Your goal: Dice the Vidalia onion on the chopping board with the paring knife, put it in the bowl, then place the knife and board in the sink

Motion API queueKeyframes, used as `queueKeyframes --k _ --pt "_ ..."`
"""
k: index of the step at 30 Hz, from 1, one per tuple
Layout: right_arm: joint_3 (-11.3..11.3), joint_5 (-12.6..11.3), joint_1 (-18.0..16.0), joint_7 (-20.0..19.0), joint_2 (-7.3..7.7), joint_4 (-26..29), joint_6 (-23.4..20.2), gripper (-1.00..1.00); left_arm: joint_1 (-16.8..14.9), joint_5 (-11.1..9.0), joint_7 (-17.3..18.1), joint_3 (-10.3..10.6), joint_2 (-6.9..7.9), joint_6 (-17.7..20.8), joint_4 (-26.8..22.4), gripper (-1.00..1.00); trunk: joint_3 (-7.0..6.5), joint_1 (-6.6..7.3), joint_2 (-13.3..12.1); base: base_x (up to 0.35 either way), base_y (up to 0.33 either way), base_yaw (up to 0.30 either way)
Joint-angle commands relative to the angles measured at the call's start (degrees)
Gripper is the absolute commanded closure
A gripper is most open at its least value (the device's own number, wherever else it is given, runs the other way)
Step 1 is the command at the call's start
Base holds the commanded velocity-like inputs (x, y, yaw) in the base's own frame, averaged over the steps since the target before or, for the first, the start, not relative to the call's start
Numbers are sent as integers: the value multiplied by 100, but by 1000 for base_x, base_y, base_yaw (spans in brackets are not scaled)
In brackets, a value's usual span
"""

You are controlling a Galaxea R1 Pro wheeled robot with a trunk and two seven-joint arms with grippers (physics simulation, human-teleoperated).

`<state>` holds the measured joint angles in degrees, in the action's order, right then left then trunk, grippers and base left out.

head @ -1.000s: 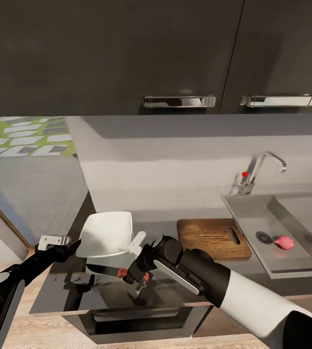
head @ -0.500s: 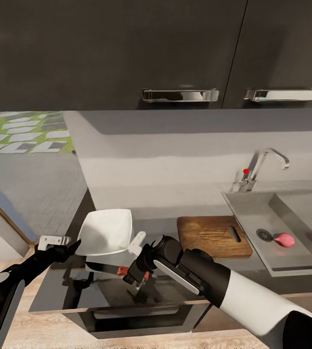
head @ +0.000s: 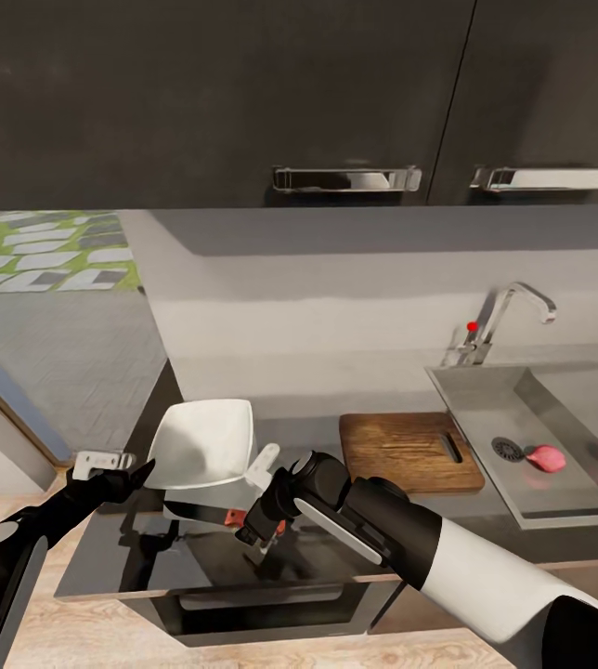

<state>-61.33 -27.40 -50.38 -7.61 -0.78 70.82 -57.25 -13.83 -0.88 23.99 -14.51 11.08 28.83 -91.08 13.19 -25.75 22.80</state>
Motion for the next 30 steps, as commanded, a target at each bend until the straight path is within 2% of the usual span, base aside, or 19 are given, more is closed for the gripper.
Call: queueKeyframes --k 1,7,8,12,16,17,21,22,25,30 --pt "-1 60 -7 -57 -1 2 -21 -100 -6 -9 27 -8 -1 43 -6 -100 17 -3 12 0 0 0" --pt "-1 59 -7 -57 -1 2 -21 -100 -6 -9 32 -14 18 43 -6 -100 52 -3 12 0 0 0" --pt "-1 59 -7 -57 -1 2 -20 -100 -6 -13 41 -45 89 47 -6 -100 54 -3 12 0 0 0" --pt "-1 60 -7 -57 -1 2 -19 -100 -6 -18 138 -102 223 52 -6 -100 58 -3 12 0 0 0" --pt "-1 62 -7 -57 -1 2 -16 -100 -6 -164 782 -352 518 137 -6 -100 59 -3 12 0 0 0" --pt "-1 61 -7 -57 -1 2 -16 -100 -6 -336 1232 -563 656 264 -6 -100 59 -3 12 0 0 0" --pt "-1 60 -7 -57 -1 2 -17 -100 -6 -808 2243 -1130 915 688 -6 -100 60 -3 12 0 0 0" --pt "-1 60 -7 -57 -1 2 -18 -100 -6 -991 2696 -1413 1026 913 -6 -100 60 -3 12 0 0 0" --pt "0 60 -7 -57 -1 2 -16 -100 -6 -1151 3166 -1712 1139 1159 -6 -100 60 -3 12 0 0 0" --pt "3 61 -7 -57 -1 2 -15 -100 -6 -1275 3539 -1953 1232 1358 -6 -100 60 -3 12 0 0 0"
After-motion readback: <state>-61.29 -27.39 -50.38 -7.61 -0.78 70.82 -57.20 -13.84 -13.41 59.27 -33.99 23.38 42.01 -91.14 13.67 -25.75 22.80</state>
